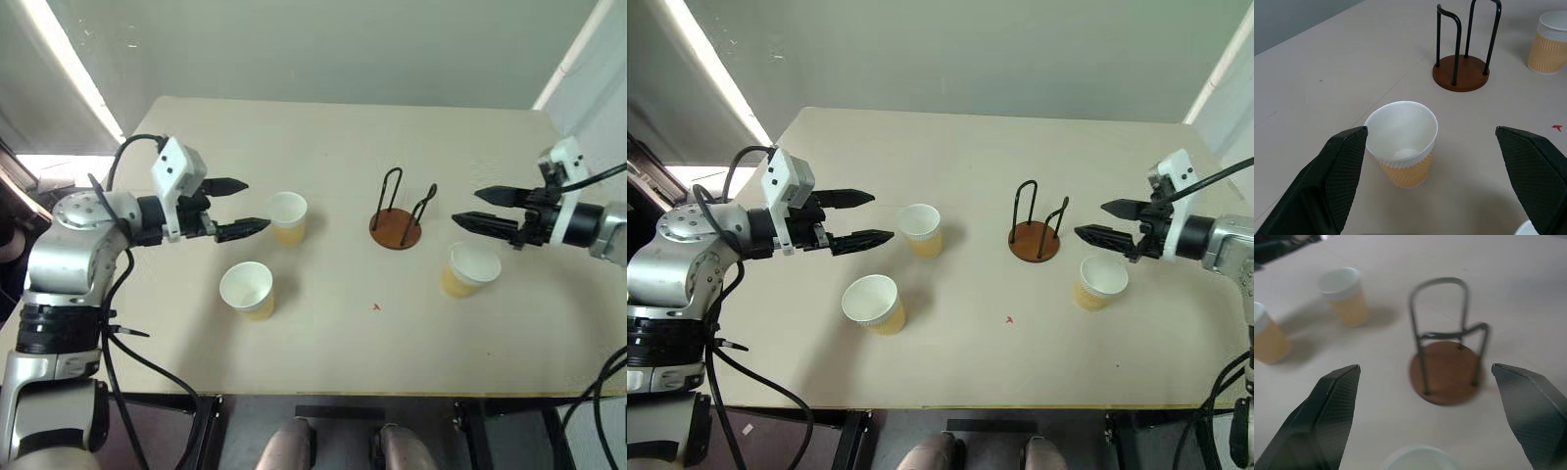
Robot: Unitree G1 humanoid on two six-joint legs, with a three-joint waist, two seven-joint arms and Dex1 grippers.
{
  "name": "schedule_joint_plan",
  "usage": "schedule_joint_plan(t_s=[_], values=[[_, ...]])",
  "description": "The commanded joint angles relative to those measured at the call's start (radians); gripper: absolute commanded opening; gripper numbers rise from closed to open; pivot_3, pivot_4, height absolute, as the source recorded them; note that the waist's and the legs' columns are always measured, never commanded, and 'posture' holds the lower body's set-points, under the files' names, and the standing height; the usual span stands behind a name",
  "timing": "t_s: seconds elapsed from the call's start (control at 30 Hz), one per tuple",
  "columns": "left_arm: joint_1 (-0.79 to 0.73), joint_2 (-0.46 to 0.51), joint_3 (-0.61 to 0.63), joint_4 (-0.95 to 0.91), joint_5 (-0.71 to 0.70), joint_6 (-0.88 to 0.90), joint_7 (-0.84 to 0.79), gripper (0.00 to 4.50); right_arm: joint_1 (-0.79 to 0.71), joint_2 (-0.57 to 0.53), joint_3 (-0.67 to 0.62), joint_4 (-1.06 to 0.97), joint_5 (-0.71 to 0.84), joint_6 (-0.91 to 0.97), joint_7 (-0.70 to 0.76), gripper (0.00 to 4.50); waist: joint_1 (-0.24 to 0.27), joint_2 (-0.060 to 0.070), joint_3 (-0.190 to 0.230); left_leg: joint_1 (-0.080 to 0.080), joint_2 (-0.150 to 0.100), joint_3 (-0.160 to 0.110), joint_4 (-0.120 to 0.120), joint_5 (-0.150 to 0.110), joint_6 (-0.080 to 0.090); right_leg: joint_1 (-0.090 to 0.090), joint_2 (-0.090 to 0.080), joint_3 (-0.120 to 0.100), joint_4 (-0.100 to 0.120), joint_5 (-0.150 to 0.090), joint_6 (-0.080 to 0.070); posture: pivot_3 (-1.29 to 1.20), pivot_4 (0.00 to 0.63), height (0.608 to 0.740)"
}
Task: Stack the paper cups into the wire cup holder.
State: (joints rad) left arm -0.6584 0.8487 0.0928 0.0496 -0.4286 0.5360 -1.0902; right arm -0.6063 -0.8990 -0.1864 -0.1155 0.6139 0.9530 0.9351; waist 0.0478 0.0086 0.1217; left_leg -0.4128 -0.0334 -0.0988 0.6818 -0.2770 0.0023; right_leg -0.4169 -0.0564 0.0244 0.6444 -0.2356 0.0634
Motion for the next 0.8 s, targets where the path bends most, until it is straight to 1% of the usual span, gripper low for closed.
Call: schedule_joint_plan(t_s=[0.03, 0.27, 0.37, 0.57, 0.8], values=[[-0.019, 0.011, 0.009, -0.031, -0.003, -0.013, -0.007, 4.50, -0.017, 0.007, 0.010, -0.059, 0.025, 0.044, -0.031, 4.45, 0.000, 0.000, 0.000, 0.000, 0.000, 0.000, 0.000, 0.000, 0.000, 0.000, 0.000, 0.000, 0.000, 0.000, 0.000, 0.00, 0.150, 0.740], [-0.014, 0.010, 0.013, -0.029, -0.010, -0.015, -0.015, 4.50, -0.025, 0.016, 0.066, -0.057, 0.001, 0.062, -0.068, 4.45, 0.000, 0.000, 0.000, 0.000, 0.000, 0.000, 0.000, 0.000, 0.000, 0.000, 0.000, 0.000, 0.000, 0.000, 0.000, 0.00, 0.150, 0.740], [-0.015, 0.007, 0.014, -0.028, -0.009, -0.020, -0.017, 4.50, -0.044, 0.022, 0.090, -0.026, -0.023, 0.076, -0.106, 4.45, 0.000, 0.000, 0.000, 0.000, 0.000, 0.000, 0.000, 0.000, 0.000, 0.000, 0.000, 0.000, 0.000, 0.000, 0.000, 0.00, 0.150, 0.740], [-0.018, 0.002, 0.012, -0.032, -0.011, -0.016, -0.017, 4.50, -0.091, 0.042, 0.132, 0.041, -0.077, 0.054, -0.134, 4.45, -0.001, 0.000, 0.000, 0.000, 0.000, 0.000, 0.000, 0.000, 0.000, 0.000, 0.000, 0.000, 0.000, 0.000, 0.000, 0.00, 0.150, 0.740], [-0.015, 0.000, 0.008, -0.050, -0.017, -0.001, -0.016, 4.50, -0.152, 0.133, 0.197, 0.096, -0.130, 0.037, -0.162, 4.45, -0.003, 0.000, 0.000, 0.000, 0.000, 0.000, 0.000, 0.000, 0.000, -0.001, 0.000, 0.000, 0.000, 0.000, 0.000, 0.00, 0.150, 0.740]])
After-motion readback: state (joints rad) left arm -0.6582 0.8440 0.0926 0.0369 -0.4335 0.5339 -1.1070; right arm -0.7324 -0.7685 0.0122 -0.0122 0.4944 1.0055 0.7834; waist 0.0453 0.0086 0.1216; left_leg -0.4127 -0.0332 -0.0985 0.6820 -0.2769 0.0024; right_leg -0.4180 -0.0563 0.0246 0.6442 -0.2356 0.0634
